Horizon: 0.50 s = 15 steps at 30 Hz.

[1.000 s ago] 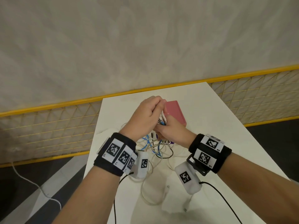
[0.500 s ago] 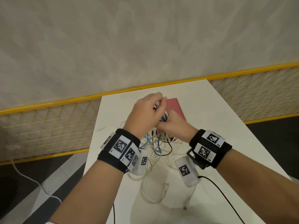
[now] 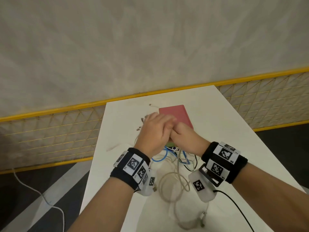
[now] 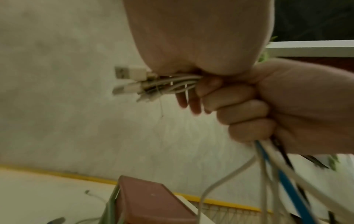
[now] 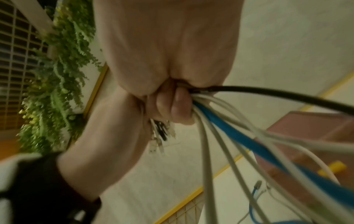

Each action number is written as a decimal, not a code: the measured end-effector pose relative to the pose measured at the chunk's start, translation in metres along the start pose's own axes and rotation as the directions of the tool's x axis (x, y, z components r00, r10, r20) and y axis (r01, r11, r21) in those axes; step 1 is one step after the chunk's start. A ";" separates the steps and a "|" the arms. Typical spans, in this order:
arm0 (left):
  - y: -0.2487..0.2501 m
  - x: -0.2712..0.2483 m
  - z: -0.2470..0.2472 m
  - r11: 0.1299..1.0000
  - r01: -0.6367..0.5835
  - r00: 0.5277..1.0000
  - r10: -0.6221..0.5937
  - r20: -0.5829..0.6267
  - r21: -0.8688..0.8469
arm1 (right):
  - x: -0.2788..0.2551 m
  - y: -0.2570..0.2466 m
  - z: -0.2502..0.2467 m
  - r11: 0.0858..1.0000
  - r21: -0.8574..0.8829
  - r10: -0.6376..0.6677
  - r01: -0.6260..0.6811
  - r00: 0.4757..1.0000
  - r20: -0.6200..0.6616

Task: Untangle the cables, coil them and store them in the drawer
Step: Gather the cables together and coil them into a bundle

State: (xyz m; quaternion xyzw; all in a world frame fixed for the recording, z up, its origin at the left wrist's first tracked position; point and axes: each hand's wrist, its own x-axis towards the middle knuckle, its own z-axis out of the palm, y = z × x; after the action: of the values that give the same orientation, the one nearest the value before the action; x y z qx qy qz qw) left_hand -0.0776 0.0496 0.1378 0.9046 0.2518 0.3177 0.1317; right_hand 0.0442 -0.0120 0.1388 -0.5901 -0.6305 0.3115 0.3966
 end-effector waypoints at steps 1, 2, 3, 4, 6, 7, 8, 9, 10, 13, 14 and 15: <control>-0.003 -0.002 0.000 1.000 0.023 0.999 -0.023 0.032 -0.018 | -0.001 0.001 0.001 0.999 0.048 0.013 -0.014 1.000 0.025; -0.006 -0.003 -0.001 0.999 0.037 0.998 -0.036 0.053 -0.019 | -0.002 0.002 0.002 0.993 0.110 0.039 -0.045 0.998 0.056; -0.007 -0.003 -0.003 0.999 0.054 0.997 -0.053 0.064 -0.008 | -0.004 0.001 0.002 0.981 0.175 0.067 -0.082 0.994 0.091; -0.008 -0.001 -0.006 0.996 0.084 0.994 -0.084 0.068 0.010 | -0.005 0.001 0.001 0.964 0.240 0.086 -0.116 0.988 0.130; -0.007 0.002 -0.011 0.986 0.163 0.984 -0.164 0.063 0.023 | -0.005 -0.002 -0.005 0.935 0.322 0.084 -0.145 0.977 0.198; -0.007 0.004 -0.013 0.980 0.198 0.979 -0.198 0.047 0.010 | -0.003 -0.004 -0.007 0.933 0.329 0.072 -0.142 0.974 0.216; -0.006 0.006 -0.015 0.974 0.226 0.974 -0.226 0.022 -0.010 | -0.002 -0.005 -0.010 0.936 0.327 0.059 -0.133 0.972 0.226; -0.004 0.008 -0.017 0.969 0.244 0.970 -0.245 -0.009 -0.036 | 0.000 -0.006 -0.012 0.938 0.324 0.045 -0.120 0.972 0.230; -0.002 0.011 -0.018 0.963 0.262 0.964 -0.264 -0.041 -0.063 | 0.001 -0.007 -0.014 0.938 0.330 0.031 -0.108 0.973 0.230; 0.000 0.020 -0.025 0.936 0.301 0.928 -0.331 -0.171 -0.182 | 0.001 -0.010 -0.017 0.920 0.383 -0.005 -0.084 0.974 0.226; -0.001 0.022 -0.028 0.925 0.303 0.911 -0.352 -0.214 -0.229 | 0.001 -0.011 -0.017 0.916 0.393 -0.010 -0.083 0.974 0.228; -0.001 0.024 -0.032 0.916 0.294 0.896 -0.364 -0.254 -0.273 | 0.001 -0.010 -0.017 0.914 0.399 -0.017 -0.079 0.973 0.231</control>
State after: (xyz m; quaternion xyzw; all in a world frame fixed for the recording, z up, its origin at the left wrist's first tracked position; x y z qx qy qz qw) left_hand -0.0824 0.0656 0.1742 0.7686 0.3811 0.4508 0.2466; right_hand 0.0539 -0.0130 0.1558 -0.4651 -0.5842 0.5077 0.4297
